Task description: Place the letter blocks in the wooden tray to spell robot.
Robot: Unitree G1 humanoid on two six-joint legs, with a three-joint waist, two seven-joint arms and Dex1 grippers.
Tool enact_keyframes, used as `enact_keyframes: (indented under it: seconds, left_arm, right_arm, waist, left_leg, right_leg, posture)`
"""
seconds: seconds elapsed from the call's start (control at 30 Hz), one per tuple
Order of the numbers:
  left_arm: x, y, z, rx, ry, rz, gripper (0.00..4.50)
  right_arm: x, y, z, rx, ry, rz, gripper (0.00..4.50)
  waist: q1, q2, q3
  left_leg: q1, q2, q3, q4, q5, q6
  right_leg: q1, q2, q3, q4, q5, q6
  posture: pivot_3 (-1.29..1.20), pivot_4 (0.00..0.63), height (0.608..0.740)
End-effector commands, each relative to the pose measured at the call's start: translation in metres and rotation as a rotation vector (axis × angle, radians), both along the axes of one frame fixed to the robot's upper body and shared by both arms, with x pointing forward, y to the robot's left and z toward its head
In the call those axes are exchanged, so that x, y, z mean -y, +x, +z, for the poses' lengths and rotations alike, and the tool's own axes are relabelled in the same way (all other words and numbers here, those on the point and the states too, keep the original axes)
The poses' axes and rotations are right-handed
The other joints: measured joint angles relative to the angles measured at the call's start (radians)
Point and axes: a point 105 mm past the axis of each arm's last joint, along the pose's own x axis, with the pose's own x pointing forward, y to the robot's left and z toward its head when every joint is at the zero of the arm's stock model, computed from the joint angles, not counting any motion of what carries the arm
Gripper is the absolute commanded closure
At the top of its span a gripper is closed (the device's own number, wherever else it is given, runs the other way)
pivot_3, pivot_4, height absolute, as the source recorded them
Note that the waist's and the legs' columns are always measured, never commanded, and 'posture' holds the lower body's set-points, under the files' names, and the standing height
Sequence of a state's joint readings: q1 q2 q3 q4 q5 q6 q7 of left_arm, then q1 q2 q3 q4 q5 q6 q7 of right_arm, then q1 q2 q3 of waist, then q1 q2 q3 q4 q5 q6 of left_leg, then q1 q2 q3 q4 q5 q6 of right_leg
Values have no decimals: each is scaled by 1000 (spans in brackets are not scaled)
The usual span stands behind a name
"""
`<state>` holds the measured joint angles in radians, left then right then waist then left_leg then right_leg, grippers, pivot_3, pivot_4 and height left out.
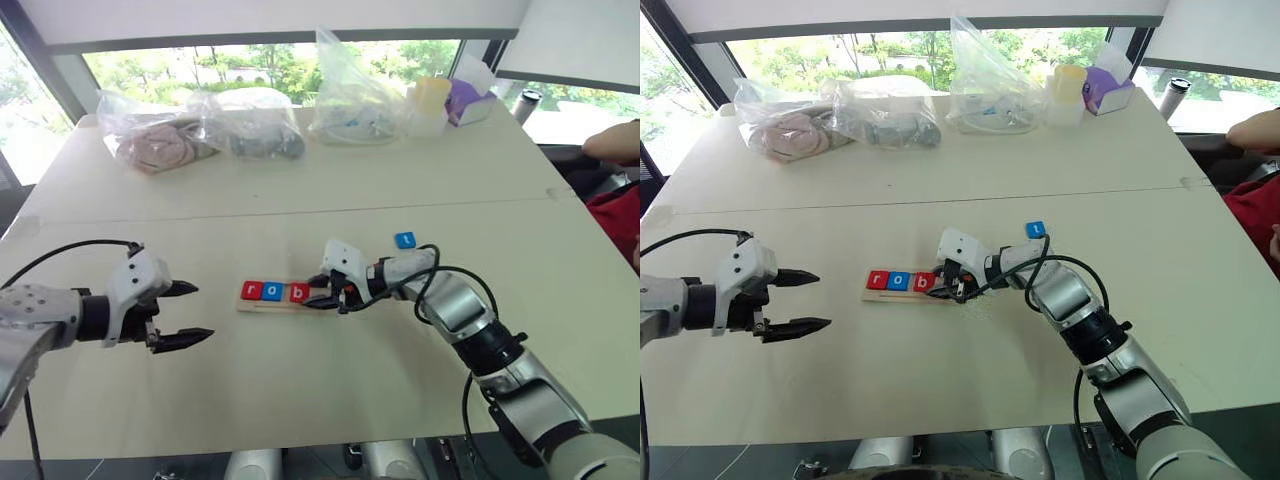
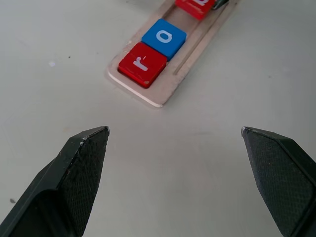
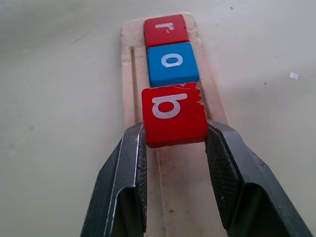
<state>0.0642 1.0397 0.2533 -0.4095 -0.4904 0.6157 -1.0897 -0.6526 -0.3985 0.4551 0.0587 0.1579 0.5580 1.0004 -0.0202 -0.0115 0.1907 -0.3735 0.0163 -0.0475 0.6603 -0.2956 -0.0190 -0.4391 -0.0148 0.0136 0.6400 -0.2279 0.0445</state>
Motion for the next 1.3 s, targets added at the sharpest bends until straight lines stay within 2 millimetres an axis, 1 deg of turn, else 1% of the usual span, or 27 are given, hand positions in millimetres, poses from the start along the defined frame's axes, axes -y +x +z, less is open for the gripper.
enact_keyframes:
  seconds: [0.03,0.13,0.43,0.5,0.57,0.6,0.7,0.73,1.03,1.17,1.23,1.3]
  left_arm:
    - [6,-4,5,31,-16,-2,0]
    - [8,-5,4,30,-21,5,0]
    - [9,-3,1,37,-16,8,0]
    - [10,-2,1,39,-16,5,0]
    - [10,-1,0,40,-13,3,0]
    - [10,0,0,41,-12,2,0]
    - [10,1,-1,43,-8,-1,0]
    - [11,1,-2,42,-7,-2,0]
    - [13,2,-4,44,-5,-7,0]
    - [16,3,-4,46,-10,-12,0]
    - [17,4,-4,46,-10,-13,0]
    - [17,4,-4,47,-11,-14,0]
  right_arm:
    - [-12,4,6,59,-17,56,3400]
    - [-15,7,3,57,-21,56,3400]
    - [-17,4,1,52,-20,81,3400]
    - [-17,7,0,56,-23,69,3400]
    - [-18,11,-1,62,-22,47,2353]
    - [-18,11,-1,63,-21,45,1938]
    - [-21,10,-1,69,-19,52,393]
    - [-22,11,-1,75,-19,51,44]
    - [-23,15,8,106,13,24,44]
    - [-21,12,29,138,88,51,44]
    - [-20,8,31,126,100,72,44]
    - [-18,10,29,121,85,55,44]
  waist:
    - [0,0,0]
    - [1,0,0]
    - [0,0,0]
    - [0,0,0]
    - [0,0,0]
    - [0,0,0]
    - [0,0,0]
    - [0,0,0]
    - [0,0,0]
    - [0,0,0]
    - [0,0,0]
    - [0,0,0]
  left_leg:
    - [0,0,0,0,0,0]
    - [1,0,0,1,0,0]
    - [1,0,0,2,0,0]
    - [1,0,0,2,0,0]
    - [1,0,0,2,0,0]
    - [1,0,0,2,0,0]
    - [2,0,0,2,0,0]
    - [2,0,0,2,0,0]
    - [2,0,0,2,0,0]
    - [1,0,0,2,0,0]
    - [1,0,0,2,0,0]
    - [1,0,0,2,0,0]
  right_leg:
    - [0,0,0,1,0,0]
    - [0,1,0,4,0,0]
    - [-2,2,0,7,0,0]
    - [-2,2,0,7,0,0]
    - [-2,2,0,7,0,0]
    - [-2,2,0,7,0,0]
    - [-1,2,1,7,0,0]
    - [-1,2,1,8,0,0]
    - [-1,2,1,7,0,-1]
    - [-2,2,1,7,0,0]
    - [-2,2,1,7,0,0]
    - [-1,2,1,7,0,0]
  posture:
    - [0,150,740]
    - [0,150,740]
    - [0,150,740]
    - [0,150,740]
    - [0,150,740]
    - [0,150,740]
    - [0,150,740]
    - [0,150,740]
    - [0,150,740]
    - [0,150,740]
    - [0,150,740]
    - [0,150,740]
